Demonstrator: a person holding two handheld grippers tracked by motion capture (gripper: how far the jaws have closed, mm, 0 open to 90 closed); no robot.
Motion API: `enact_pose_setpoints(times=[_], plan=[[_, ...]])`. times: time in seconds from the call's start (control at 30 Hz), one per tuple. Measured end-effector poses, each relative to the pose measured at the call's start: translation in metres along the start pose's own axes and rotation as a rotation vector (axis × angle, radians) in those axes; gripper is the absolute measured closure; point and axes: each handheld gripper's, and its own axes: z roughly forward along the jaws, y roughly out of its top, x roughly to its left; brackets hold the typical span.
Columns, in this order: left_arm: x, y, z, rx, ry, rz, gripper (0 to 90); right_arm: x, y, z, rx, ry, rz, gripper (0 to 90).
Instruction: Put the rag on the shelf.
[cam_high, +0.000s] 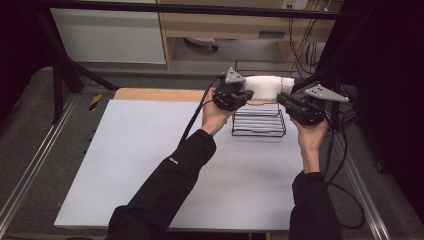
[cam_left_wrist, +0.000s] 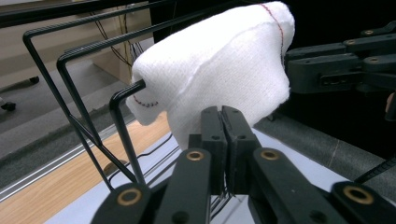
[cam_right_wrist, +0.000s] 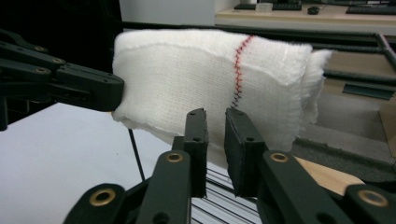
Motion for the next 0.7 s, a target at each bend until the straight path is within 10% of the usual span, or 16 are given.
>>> enact_pose_setpoints(times=[0.7], plan=[[0.019,-0.071,-0.074,0.085,0.027,0.017,26.9,0.04,-0.021,-0.013,0.065,0.13,0.044,12.8]])
